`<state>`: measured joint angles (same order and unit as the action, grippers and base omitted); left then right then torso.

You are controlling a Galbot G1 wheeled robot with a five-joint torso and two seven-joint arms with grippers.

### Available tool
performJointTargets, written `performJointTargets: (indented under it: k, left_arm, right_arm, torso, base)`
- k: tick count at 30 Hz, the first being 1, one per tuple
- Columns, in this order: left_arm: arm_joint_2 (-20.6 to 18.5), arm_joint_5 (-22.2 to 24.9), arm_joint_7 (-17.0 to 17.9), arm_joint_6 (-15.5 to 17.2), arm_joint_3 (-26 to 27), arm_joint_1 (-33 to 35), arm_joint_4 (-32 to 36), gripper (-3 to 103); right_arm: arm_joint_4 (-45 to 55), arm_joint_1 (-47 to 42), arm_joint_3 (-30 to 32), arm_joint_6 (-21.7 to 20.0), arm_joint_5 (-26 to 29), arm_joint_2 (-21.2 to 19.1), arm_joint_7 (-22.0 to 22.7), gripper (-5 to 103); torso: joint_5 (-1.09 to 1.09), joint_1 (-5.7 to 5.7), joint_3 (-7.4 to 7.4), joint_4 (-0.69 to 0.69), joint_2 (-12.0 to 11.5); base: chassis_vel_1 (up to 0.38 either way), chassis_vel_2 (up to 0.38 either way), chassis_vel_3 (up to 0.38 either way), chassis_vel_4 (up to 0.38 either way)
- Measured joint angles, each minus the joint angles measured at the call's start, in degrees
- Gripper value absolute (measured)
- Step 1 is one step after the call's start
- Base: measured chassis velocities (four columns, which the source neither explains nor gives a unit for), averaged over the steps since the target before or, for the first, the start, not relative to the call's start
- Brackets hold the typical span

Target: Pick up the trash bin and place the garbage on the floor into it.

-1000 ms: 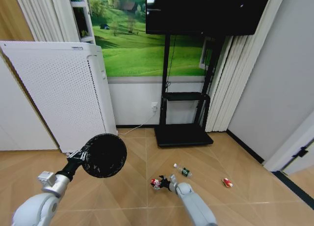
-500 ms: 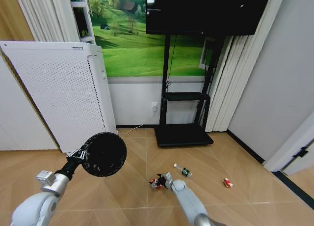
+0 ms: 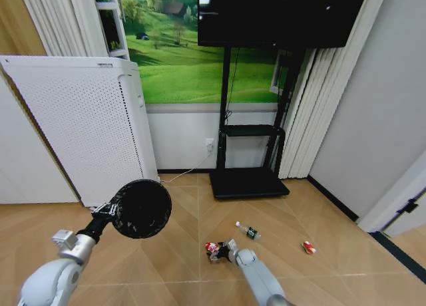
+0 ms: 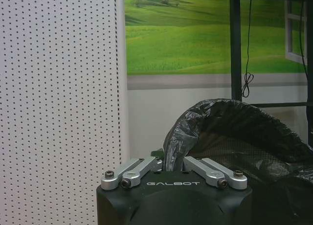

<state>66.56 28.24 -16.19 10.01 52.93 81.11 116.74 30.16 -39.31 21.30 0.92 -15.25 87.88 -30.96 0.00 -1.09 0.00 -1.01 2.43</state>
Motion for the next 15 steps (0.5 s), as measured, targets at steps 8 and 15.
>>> performJointTargets:
  k: [8, 15]
  left_arm:
    - [-0.02, 0.14, -0.28, -0.01, 0.36, -0.10, -0.02, 6]
    - [0.40, 0.07, 0.00, 0.18, 0.00, -0.34, 0.60, 6]
  right_arm:
    - [-0.25, 0.01, -0.40, 0.13, -0.01, 0.40, 0.85, 61]
    - [1.91, -0.75, -0.15, 1.79, -1.31, -0.90, 1.35, 45]
  torso:
    - [0.01, 0.00, 0.00, 0.00, 0.00]
    - [0.01, 0.00, 0.00, 0.01, 0.00]
  base:
    - [0.000, 0.000, 0.000, 0.000]
    - [0.000, 0.000, 0.000, 0.000]
